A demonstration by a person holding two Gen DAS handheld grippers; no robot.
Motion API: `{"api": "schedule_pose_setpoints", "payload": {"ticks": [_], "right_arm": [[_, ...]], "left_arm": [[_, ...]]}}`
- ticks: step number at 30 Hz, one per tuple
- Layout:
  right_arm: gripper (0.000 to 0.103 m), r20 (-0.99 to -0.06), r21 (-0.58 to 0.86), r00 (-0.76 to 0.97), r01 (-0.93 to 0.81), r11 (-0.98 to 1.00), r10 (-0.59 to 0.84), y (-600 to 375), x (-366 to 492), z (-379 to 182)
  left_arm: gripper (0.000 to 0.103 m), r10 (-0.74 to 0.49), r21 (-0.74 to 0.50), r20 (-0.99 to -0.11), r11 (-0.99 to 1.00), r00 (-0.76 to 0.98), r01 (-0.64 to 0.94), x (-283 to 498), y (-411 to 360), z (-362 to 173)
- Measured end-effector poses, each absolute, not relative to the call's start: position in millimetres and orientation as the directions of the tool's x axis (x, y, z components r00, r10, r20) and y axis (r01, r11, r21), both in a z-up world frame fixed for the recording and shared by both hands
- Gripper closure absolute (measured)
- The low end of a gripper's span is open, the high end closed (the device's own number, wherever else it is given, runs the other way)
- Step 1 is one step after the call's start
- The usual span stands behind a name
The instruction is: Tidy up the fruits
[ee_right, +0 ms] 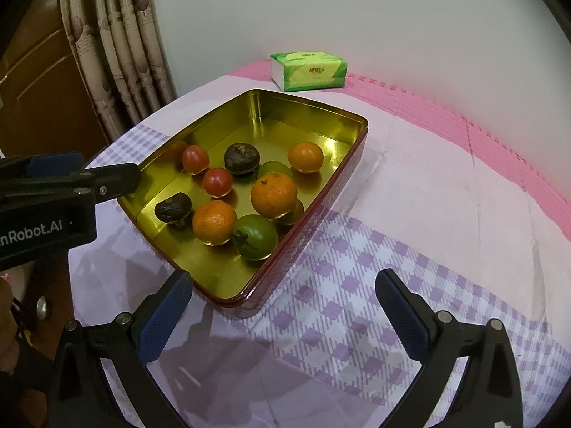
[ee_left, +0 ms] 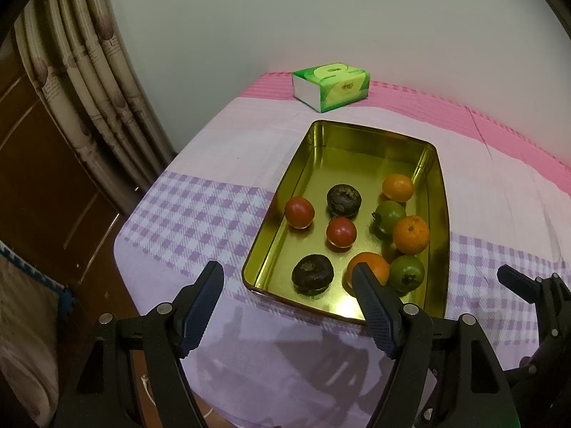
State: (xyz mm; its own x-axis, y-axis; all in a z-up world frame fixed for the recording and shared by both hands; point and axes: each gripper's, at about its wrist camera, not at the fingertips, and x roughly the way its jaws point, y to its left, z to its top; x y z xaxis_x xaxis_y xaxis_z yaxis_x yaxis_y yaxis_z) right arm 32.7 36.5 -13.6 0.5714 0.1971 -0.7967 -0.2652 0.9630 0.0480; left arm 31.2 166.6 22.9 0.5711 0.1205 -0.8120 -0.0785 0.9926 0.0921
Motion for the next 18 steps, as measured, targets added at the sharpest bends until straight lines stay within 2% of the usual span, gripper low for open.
{"api": "schedule_pose_setpoints", "payload": {"ticks": [18], "right_arm": [[0.001,-0.793,0.030,0.580,-0.268,0.963,0.186,40.0,33.7,-11.3]], "left_arm": [[0.028,0.124,0.097,-0.813,0.992,0.569,-0.077,30.5,165.7,21.9]]}}
